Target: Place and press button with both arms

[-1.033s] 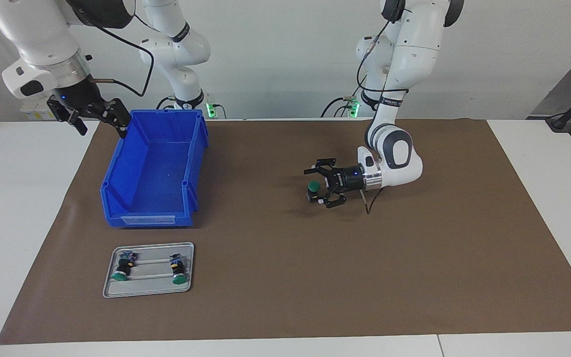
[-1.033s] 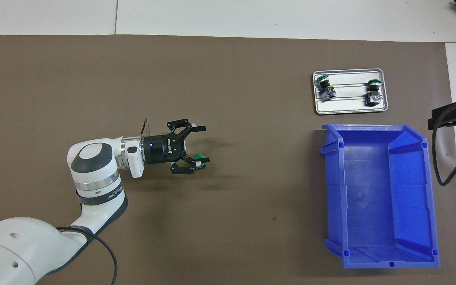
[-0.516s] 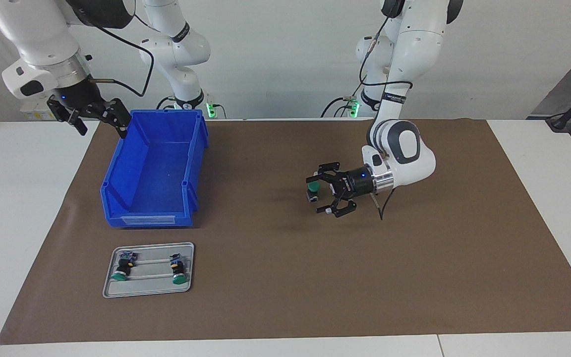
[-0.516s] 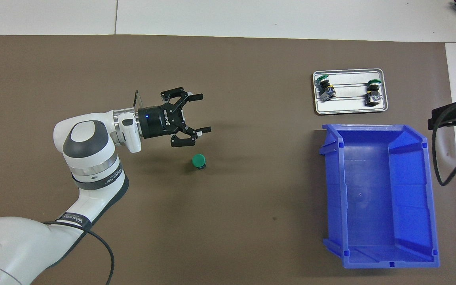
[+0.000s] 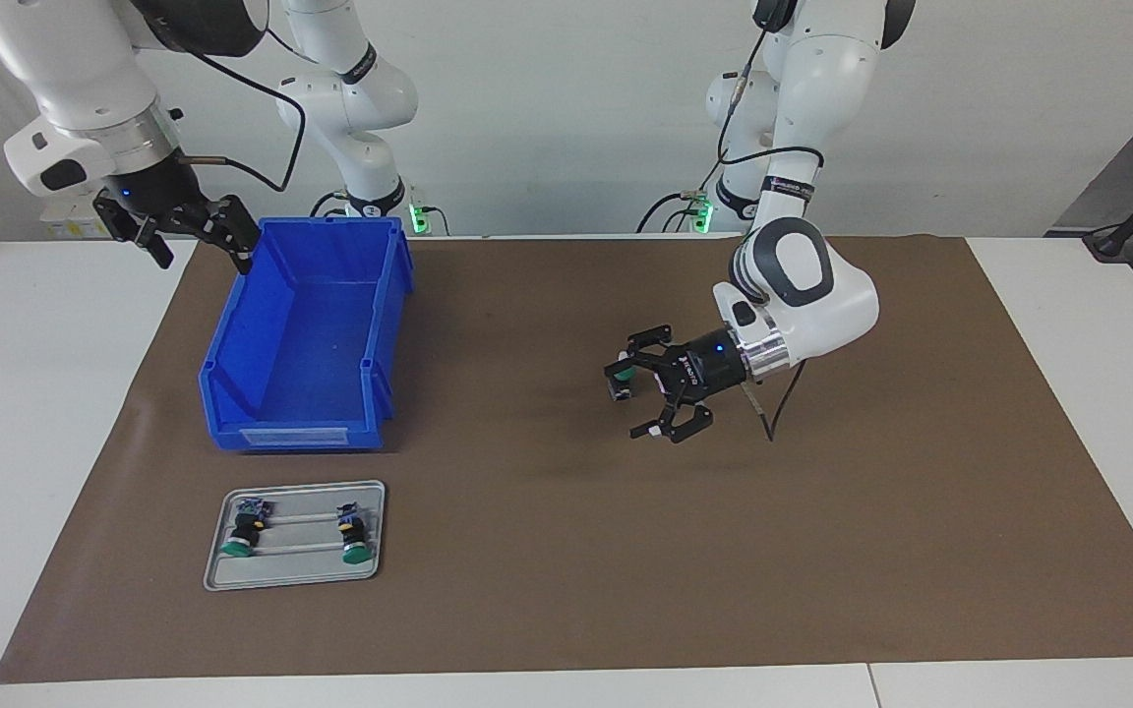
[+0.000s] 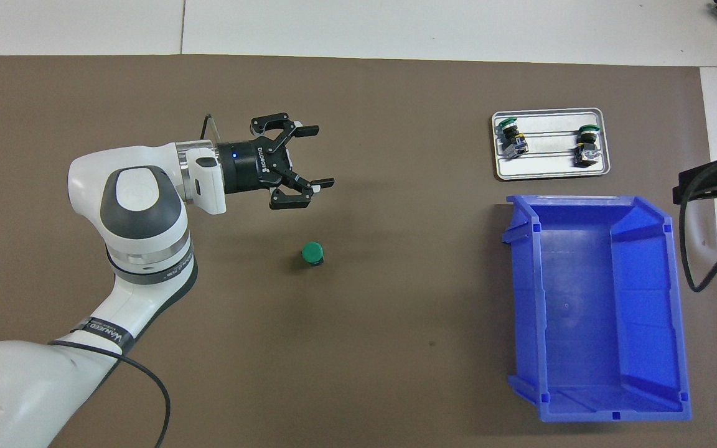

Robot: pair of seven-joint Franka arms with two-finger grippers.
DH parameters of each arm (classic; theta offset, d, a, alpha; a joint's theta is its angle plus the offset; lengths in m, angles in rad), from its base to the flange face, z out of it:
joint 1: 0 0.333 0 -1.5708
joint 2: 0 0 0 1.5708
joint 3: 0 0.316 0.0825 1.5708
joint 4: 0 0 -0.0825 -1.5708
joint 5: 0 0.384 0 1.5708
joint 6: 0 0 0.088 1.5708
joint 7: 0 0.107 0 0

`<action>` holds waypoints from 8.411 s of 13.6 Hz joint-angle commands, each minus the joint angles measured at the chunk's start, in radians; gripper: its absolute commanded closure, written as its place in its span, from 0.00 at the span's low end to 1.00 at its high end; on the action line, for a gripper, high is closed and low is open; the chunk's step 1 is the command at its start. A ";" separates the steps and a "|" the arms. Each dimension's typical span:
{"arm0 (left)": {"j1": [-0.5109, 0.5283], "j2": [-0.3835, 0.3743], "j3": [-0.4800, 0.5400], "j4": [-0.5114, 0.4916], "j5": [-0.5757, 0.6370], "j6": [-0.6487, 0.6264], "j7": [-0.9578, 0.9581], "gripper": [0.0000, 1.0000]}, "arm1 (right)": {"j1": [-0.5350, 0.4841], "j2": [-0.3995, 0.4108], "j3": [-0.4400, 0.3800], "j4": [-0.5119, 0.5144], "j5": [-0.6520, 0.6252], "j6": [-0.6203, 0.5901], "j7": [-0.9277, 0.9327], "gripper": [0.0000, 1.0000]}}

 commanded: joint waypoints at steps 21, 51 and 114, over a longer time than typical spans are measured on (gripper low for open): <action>0.043 -0.155 0.131 0.141 1.317 -0.172 0.001 0.00 | -0.003 -0.016 0.005 -0.014 0.005 -0.007 0.005 0.00; 0.128 -0.313 0.134 0.138 1.537 -0.481 -1.997 0.00 | -0.003 -0.016 0.005 -0.014 0.006 -0.007 0.005 0.00; 0.148 -0.315 0.131 0.264 1.554 -0.612 -1.990 0.06 | -0.003 -0.017 0.020 -0.014 0.040 -0.023 -0.051 0.00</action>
